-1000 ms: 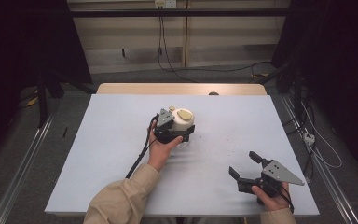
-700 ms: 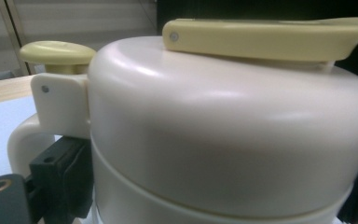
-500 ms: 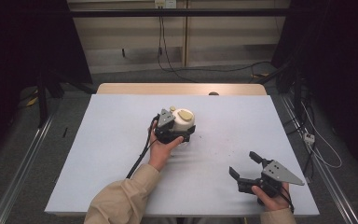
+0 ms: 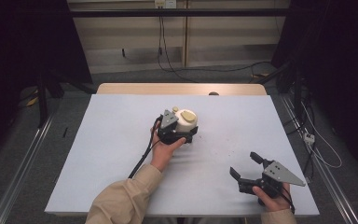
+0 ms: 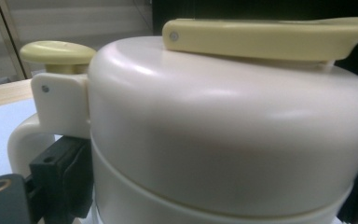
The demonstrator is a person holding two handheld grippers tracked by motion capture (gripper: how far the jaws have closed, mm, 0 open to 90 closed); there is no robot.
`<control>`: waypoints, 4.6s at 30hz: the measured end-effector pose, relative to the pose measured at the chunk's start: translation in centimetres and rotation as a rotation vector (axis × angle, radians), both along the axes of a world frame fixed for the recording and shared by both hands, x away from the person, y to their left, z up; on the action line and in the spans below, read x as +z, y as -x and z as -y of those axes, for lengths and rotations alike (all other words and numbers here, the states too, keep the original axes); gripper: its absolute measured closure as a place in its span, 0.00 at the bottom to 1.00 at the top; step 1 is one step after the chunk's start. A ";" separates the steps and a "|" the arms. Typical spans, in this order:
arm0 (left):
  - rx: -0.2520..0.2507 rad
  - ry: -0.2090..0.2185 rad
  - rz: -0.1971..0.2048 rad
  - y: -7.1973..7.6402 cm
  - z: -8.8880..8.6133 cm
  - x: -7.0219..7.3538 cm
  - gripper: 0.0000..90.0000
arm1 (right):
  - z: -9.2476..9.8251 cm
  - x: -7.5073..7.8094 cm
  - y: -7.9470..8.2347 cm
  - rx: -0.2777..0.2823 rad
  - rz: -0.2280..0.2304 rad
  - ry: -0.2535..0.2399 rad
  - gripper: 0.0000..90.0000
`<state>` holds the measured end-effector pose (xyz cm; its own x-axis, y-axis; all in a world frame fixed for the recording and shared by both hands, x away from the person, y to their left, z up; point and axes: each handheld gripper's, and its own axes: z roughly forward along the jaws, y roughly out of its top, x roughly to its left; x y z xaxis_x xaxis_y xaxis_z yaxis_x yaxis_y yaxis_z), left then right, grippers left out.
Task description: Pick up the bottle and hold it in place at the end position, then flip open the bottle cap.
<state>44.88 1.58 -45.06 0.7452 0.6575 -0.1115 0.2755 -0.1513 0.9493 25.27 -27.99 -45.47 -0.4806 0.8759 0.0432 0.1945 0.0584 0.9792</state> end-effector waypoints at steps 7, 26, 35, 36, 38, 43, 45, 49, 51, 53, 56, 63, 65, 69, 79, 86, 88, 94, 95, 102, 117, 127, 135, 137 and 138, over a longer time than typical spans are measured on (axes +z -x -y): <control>-0.007 -0.021 0.032 0.2 0.1 -0.1 0.07 | 0.0 0.0 0.0 -0.001 -0.002 0.000 0.06; -0.015 -0.007 0.019 0.7 -0.9 -0.5 0.07 | -0.7 -0.1 -0.3 0.016 -0.016 0.007 0.05; -0.020 0.002 0.013 0.7 -1.1 -0.6 0.07 | -1.9 0.3 -1.6 0.019 -0.052 -0.009 0.05; -0.019 0.004 0.013 0.7 -1.1 -0.6 0.07 | -2.1 0.4 -1.8 0.014 -0.058 -0.008 0.05; -0.019 0.005 0.016 0.7 -1.0 -0.7 0.07 | -2.4 0.5 -2.1 0.014 -0.077 -0.017 0.05; -0.022 0.005 0.016 0.7 -1.1 -0.7 0.07 | -3.0 0.7 -3.0 0.012 -0.097 -0.035 0.05; -0.021 0.003 0.016 0.7 -1.0 -0.7 0.07 | -3.3 0.8 -3.3 0.015 -0.103 -0.035 0.05; -0.022 0.004 0.015 0.7 -1.1 -0.7 0.07 | -4.2 1.0 -3.9 0.030 -0.110 -0.039 0.06; -0.022 0.004 0.014 0.7 -1.1 -0.6 0.07 | -4.6 1.1 -4.1 0.033 -0.112 -0.037 0.06; -0.022 0.002 0.015 0.7 -1.1 -0.7 0.07 | -5.0 1.1 -4.3 0.040 -0.112 -0.039 0.07; -0.021 -0.001 0.017 0.7 -1.1 -0.6 0.07 | -5.4 1.2 -4.6 0.042 -0.123 -0.030 0.07; -0.021 -0.003 0.016 0.7 -1.1 -0.6 0.07 | -6.3 1.4 -5.7 0.048 -0.138 -0.006 0.07; -0.021 -0.004 0.015 0.7 -1.1 -0.6 0.07 | -6.5 1.6 -6.0 0.049 -0.140 -0.002 0.07; -0.021 -0.005 0.016 0.7 -1.1 -0.6 0.07 | -6.9 1.7 -6.4 0.053 -0.139 -0.001 0.07; -0.024 -0.006 0.016 0.7 -1.1 -0.6 0.07 | -7.5 2.3 -7.3 0.050 -0.146 0.021 0.08; -0.023 -0.006 0.017 0.7 -1.1 -0.6 0.07 | -8.0 3.1 -8.0 0.045 -0.151 0.020 0.08; -0.022 -0.003 0.017 0.7 -1.1 -0.6 0.07 | -8.2 3.3 -8.2 0.043 -0.151 0.031 0.08; -0.022 -0.006 0.021 0.7 -1.1 -0.6 0.07 | -8.7 3.9 -8.8 0.056 -0.167 0.033 0.17; -0.022 -0.007 0.021 0.7 -1.1 -0.6 0.07 | -8.8 3.9 -8.9 0.058 -0.170 0.034 0.19; -0.022 -0.008 0.021 0.7 -1.1 -0.6 0.07 | -9.1 4.3 -9.7 0.055 -0.203 0.015 0.35; -0.020 -0.010 0.020 0.7 -1.1 -0.6 0.07 | -10.0 5.5 -11.2 0.078 -0.243 0.020 0.84; -0.020 -0.003 0.017 0.7 -1.0 -0.6 0.07 | -11.1 5.9 -11.9 0.114 -0.250 0.029 1.00; -0.019 -0.005 0.019 0.7 -1.0 -0.6 0.07 | -11.6 6.3 -12.3 0.118 -0.245 0.049 1.00; -0.021 -0.012 0.020 0.7 -1.1 -0.6 0.07 | -11.7 6.4 -12.4 0.118 -0.243 0.055 1.00; -0.021 -0.011 0.020 0.7 -1.1 -0.6 0.07 | -11.8 6.5 -12.5 0.122 -0.240 0.054 1.00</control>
